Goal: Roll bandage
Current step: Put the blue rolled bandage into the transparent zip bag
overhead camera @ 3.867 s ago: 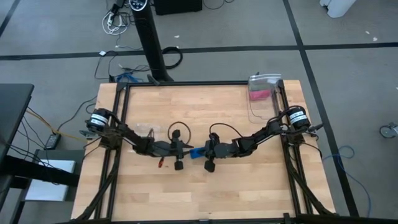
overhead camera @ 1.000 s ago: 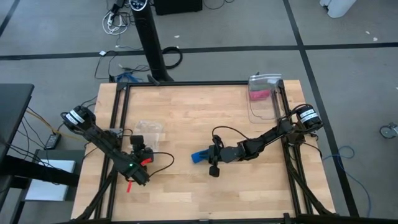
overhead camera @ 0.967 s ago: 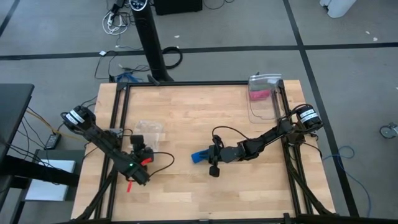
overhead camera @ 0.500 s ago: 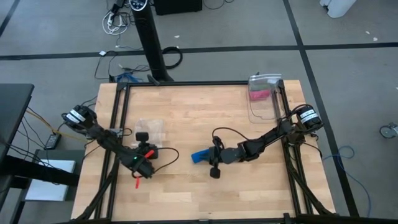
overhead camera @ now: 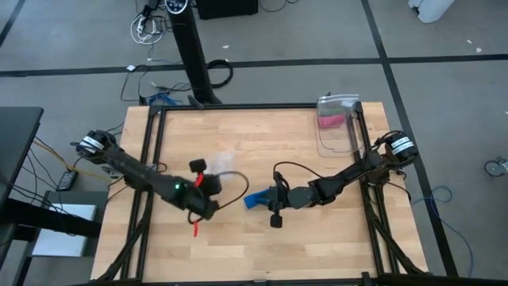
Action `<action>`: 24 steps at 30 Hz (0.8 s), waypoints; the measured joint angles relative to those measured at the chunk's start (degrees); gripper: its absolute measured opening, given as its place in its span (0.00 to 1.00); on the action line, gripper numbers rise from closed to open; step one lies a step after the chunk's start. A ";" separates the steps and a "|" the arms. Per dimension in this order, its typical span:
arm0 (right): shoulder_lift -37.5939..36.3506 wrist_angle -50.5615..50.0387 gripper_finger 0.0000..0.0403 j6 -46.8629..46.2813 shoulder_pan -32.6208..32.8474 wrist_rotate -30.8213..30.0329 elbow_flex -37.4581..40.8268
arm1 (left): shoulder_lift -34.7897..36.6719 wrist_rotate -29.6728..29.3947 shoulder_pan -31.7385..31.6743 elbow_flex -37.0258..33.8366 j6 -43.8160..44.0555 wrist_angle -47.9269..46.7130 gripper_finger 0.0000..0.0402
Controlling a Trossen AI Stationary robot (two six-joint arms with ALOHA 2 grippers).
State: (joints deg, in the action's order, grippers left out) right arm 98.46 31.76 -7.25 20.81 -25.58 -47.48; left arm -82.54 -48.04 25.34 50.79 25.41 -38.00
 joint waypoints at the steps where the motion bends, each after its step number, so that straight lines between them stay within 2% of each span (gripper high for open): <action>1: -0.34 0.00 0.16 0.02 -0.04 -1.36 -0.25 | 0.39 -0.68 -1.06 0.70 -1.80 3.00 0.00; 4: -1.04 -0.17 0.20 1.74 0.09 -5.21 -0.71 | 1.16 0.34 -4.59 1.10 -9.94 15.83 0.00; 6: -1.34 -0.94 0.24 3.14 0.35 -8.01 -0.97 | 1.21 4.22 -7.34 1.06 -14.56 22.71 0.00; 9: -1.70 -1.34 0.28 7.14 1.11 -12.44 -1.00 | 1.24 14.66 -11.84 1.06 -19.52 30.44 0.00; 12: -1.81 -1.65 0.31 13.76 1.85 -15.82 -1.01 | 1.24 24.96 -16.72 1.04 -20.94 34.35 0.00; 14: -1.95 -1.56 0.32 17.83 2.02 -17.12 -1.01 | 1.24 29.38 -19.62 1.04 -21.06 35.68 0.00; 18: -1.95 -4.30 0.32 24.93 1.80 -18.23 -3.21 | 0.84 33.33 -23.69 1.06 -21.74 37.84 0.00; 24: -1.95 -16.96 0.32 30.61 -0.55 -19.89 -10.93 | 0.63 33.74 -25.89 1.06 -22.45 38.22 0.00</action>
State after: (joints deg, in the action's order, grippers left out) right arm 96.51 14.80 23.36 20.26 -45.47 -58.41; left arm -81.91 -14.30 -0.56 51.86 2.96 0.22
